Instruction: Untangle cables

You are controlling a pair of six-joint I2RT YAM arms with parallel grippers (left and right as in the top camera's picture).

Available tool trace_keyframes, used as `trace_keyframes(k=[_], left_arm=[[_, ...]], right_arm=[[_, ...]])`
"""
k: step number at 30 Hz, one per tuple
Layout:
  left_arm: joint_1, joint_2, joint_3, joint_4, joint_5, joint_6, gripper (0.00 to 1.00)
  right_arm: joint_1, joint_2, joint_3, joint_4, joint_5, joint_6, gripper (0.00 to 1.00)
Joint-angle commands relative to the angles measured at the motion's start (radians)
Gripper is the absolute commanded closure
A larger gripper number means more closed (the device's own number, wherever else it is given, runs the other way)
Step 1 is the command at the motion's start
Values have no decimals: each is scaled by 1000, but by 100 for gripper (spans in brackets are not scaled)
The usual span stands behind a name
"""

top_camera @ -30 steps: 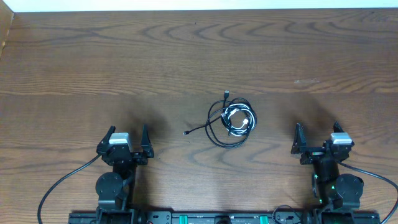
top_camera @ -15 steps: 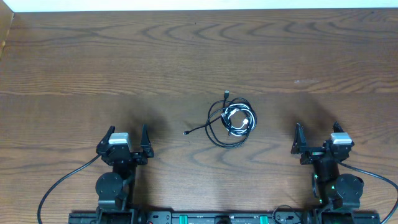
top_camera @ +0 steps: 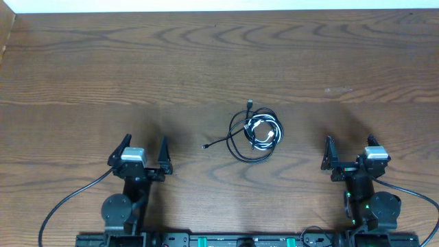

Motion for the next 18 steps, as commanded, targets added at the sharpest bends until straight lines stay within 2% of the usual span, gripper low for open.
trace_keyframes(k=[1,5,11,15,18], left_arm=[[6,0,76,0,51,2,10],[6,10,122,7,61,-8,10],[6,62,194,14,172,-25,10],[6,151,253,14,216,-56,10],[6,279,321,14,325,-67,10]], right_arm=[[-3,-6,-1,-5,14,-12,1],[-3,-6,-1,-5,14,-12,1],[-3,-6,-1,-5,14,-12,1],[-3,-6,-1,-5,14,-12,1],[-3,-6,-1,-5,14,-12,1]])
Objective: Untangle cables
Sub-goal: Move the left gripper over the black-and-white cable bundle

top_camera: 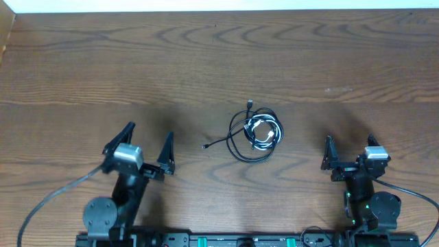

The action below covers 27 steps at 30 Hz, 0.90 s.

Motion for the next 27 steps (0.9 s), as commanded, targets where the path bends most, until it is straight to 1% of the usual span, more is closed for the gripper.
trace_keyframes(k=[1,6,10,16,22,27], left_arm=[[6,136,91,5,151,-32,10],[-2,314,182,2,233,-51,10],[-39,427,234,-4,237,-77,11],[-145,542,283,-11,234,-76,10],[-270,618,309,-10,175,-76,10],[-382,669,312,0,72,-77,10]], right_arm=[[-3,-6,-1,-5,14,-12,1],[-3,-6,-1,-5,14,-12,1],[-3,-6,-1,-5,14,-12,1],[-3,-6,-1,-5,14,-12,1],[-3,-6,-1,-5,14,-12,1],[-3,-6,-1,-5,14,-12,1]])
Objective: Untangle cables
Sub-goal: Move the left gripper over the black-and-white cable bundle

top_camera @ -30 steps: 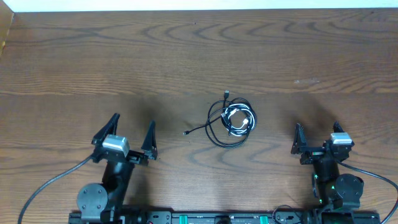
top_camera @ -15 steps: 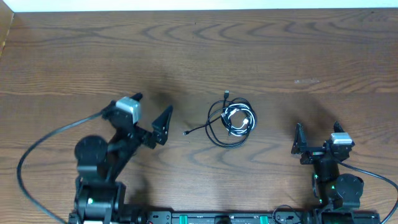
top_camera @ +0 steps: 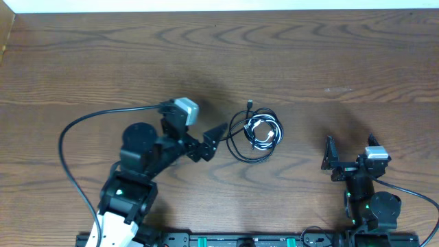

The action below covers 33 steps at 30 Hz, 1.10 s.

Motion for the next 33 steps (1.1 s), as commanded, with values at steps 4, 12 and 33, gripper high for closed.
trace_keyframes(k=[4,12,33], left_arm=[[-142,78,33,68,-137,-9,10],[-273,249,32,286,-143,-9,10],[-285,546,32,644,-170,-442,10]], right_arm=[[-3,-6,-1,-5,11,-12,1],[-3,-6,-1,-5,11,-12,1],[-3,-6,-1,-5,11,-12,1]])
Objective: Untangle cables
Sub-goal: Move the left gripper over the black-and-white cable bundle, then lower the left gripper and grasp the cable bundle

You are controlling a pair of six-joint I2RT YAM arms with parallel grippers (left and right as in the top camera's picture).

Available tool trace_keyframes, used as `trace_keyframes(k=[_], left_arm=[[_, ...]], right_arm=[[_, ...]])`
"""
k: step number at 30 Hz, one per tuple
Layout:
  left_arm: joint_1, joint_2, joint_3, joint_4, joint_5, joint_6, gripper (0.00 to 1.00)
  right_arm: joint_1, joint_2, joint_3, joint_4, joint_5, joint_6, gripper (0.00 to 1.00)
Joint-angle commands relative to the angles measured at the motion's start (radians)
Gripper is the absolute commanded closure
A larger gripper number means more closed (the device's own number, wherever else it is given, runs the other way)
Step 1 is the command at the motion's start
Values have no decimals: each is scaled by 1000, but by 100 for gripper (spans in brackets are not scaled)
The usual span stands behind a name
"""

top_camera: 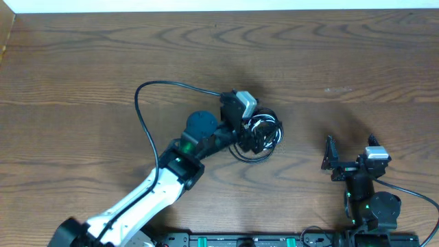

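A small tangle of cables (269, 134) lies at the middle of the table: a thin black cable in loops, with a short white cable (263, 127) coiled inside. My left arm reaches in from the lower left, and my left gripper (251, 140) is down over the left part of the tangle. Its dark fingers stand spread among the loops and look open. The black cable's loose ends are hidden under the arm and wrist. My right gripper (349, 156) rests open at the near right, far from the cables.
The wooden table (103, 62) stretches wide around the tangle. The left arm's own black feed cable (147, 92) arcs over the table left of the tangle. The arm bases and a rail (240, 240) line the near edge.
My left arm has moved right. Its gripper was open just left of the tangle and is now down on the tangle's left side. The cables look unmoved, and the right arm is still.
Both grippers rested open at the near edge, with the tangle untouched in the middle. The left gripper was then slightly turned, then beside the tangle's left edge, and now sits on the tangle. The right arm has stayed parked.
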Motion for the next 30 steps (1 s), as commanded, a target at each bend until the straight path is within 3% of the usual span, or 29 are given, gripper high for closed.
trace_keyframes(k=[1,6,13,30], left_arm=[[-1,77,16,47,-172,-351,10],[-2,177,16,150,-218,-663,10],[-44,265,16,181,-236,-883,10],[-203,307,16,99,-488,-908,21]], right_arm=[[-3,-6,-1,-4,7,-12,1],[-3,-6,-1,-4,7,-12,1],[-3,-6,-1,-4,7,-12,1],[-3,-6,-1,-4,7,-12,1]])
